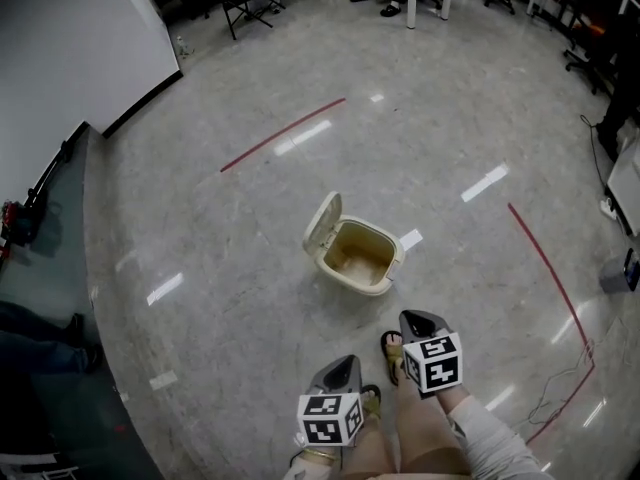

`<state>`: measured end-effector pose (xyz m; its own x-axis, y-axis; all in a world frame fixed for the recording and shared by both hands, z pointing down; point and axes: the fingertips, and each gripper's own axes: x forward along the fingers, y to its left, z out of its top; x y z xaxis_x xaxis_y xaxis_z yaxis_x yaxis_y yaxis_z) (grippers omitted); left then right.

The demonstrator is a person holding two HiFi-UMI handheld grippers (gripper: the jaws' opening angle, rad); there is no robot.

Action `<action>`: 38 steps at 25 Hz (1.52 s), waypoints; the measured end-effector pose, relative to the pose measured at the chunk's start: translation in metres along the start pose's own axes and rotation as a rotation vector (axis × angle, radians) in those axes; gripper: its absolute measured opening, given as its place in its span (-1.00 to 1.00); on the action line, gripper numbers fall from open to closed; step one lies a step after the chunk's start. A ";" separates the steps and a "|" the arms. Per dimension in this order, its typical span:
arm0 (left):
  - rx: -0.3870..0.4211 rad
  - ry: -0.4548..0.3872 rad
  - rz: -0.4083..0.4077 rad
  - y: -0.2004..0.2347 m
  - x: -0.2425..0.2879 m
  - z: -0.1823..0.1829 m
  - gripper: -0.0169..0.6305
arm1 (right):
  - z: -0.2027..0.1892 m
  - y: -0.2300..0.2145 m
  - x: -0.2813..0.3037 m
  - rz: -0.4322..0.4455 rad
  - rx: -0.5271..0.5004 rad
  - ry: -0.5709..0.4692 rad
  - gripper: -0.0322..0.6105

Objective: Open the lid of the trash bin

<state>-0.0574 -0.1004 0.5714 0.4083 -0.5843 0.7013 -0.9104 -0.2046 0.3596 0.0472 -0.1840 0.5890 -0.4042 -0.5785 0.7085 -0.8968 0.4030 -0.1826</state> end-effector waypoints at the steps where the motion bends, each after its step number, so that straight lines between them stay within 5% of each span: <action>1: 0.003 -0.004 -0.001 -0.003 -0.008 0.001 -0.94 | 0.005 0.006 -0.012 0.002 -0.002 -0.013 -0.90; 19: 0.070 -0.145 -0.103 -0.064 -0.119 0.033 -0.94 | 0.027 0.089 -0.177 0.042 -0.068 -0.202 -0.90; 38: 0.191 -0.215 -0.111 -0.072 -0.155 0.030 -0.94 | 0.016 0.120 -0.226 0.041 -0.070 -0.314 -0.90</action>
<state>-0.0575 -0.0188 0.4179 0.5009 -0.6985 0.5110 -0.8655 -0.4081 0.2904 0.0282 -0.0167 0.3963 -0.4851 -0.7471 0.4544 -0.8685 0.4720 -0.1513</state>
